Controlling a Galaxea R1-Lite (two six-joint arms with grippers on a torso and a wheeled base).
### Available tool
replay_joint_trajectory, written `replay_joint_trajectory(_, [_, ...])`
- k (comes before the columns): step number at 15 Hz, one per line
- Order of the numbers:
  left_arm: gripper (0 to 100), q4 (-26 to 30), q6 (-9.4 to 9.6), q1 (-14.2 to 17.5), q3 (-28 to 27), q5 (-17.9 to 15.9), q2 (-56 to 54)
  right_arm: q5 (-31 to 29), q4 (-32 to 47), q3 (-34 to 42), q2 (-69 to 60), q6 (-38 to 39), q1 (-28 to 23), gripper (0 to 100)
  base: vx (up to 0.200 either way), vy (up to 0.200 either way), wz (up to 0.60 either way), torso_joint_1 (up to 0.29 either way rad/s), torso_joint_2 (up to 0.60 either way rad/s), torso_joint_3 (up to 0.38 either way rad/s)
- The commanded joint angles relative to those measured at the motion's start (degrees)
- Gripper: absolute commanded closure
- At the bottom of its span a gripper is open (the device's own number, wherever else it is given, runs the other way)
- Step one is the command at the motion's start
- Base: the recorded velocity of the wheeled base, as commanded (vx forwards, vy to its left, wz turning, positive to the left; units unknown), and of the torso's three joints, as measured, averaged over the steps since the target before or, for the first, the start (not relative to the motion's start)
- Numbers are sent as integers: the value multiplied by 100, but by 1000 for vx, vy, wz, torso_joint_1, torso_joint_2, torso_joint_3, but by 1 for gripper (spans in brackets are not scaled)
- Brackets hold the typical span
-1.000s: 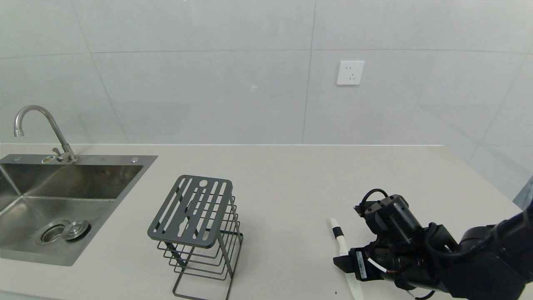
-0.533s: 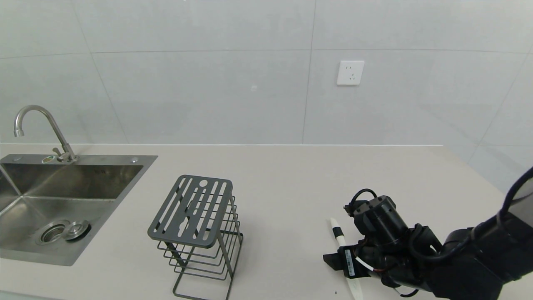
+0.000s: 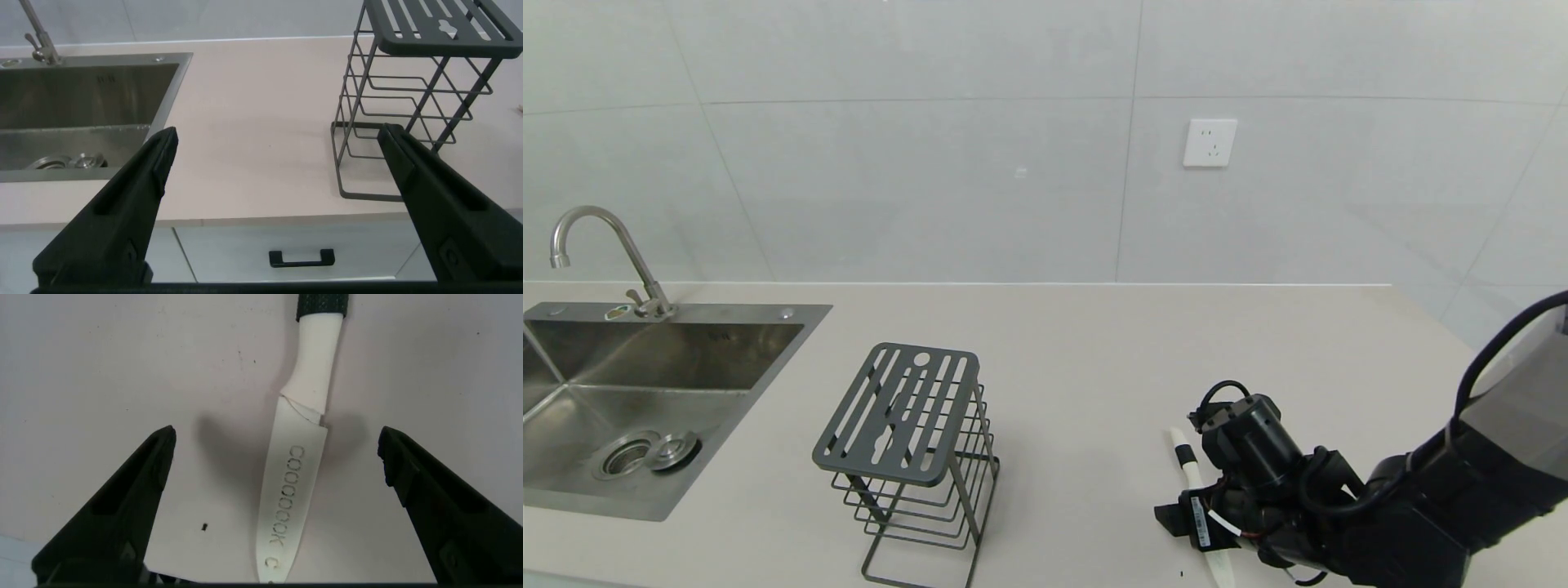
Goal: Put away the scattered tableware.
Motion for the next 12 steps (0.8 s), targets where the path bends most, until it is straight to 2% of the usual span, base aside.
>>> replay_joint_trajectory(1, [0, -2, -1, 0, 0, 8, 7, 8, -104, 1, 13, -8, 16, 0, 0, 0, 0, 0, 0, 0])
replay_joint_trajectory(8, [0, -2, -1, 0, 0, 8, 7, -10, -245, -43, 215, -113, -10, 0, 0, 0, 0, 0, 0, 0])
replay_joint_trajectory(9, [0, -2, -1, 0, 0, 8, 7, -10, -245, -25, 215, -113, -19, 100, 0, 0, 0, 0, 0, 0])
replay_joint_trajectory(12, [0, -2, -1, 0, 0, 8, 7, -18, -245, -8, 479, -122, -28, 100, 0, 0, 0, 0, 0, 0])
